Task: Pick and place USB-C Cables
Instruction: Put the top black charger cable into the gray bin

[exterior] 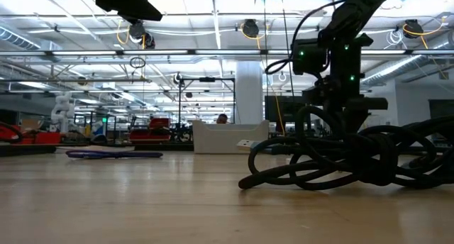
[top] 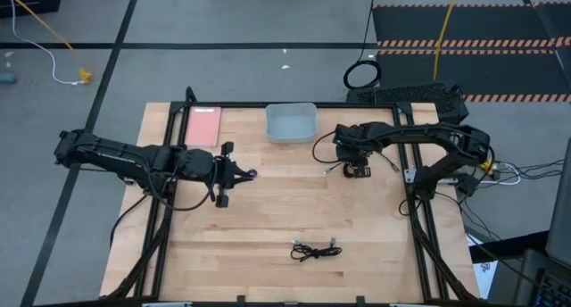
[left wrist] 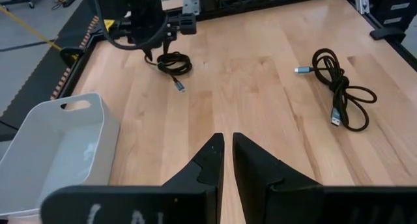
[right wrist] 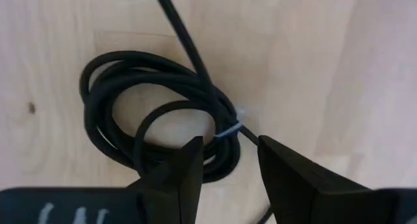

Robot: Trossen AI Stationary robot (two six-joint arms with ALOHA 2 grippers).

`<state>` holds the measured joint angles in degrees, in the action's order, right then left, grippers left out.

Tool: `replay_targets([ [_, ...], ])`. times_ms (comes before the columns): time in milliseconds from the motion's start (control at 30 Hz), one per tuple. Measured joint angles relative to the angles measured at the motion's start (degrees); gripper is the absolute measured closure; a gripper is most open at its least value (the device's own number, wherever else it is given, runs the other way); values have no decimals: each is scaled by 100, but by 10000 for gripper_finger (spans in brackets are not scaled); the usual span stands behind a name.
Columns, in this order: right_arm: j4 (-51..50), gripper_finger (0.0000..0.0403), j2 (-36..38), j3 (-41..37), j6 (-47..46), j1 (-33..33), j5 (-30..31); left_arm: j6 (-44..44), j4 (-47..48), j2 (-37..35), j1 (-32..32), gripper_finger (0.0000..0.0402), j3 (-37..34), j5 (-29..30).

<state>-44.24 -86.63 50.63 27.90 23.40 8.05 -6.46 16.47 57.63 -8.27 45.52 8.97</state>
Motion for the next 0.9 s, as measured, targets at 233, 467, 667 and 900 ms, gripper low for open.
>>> replay_targets([
  [233,174,261,-122,0,80,26,-218,11,0,2,-2,364,0,-2],
  [467,266,261,-111,-46,288,26,-214,75,-2,2,0,364,0,-2],
  [667,551,261,-116,-330,325,26,-200,76,-2,2,-6,364,0,-1],
  [900,688,263,-111,-474,295,26,-38,76,-35,2,-7,364,0,-2],
])
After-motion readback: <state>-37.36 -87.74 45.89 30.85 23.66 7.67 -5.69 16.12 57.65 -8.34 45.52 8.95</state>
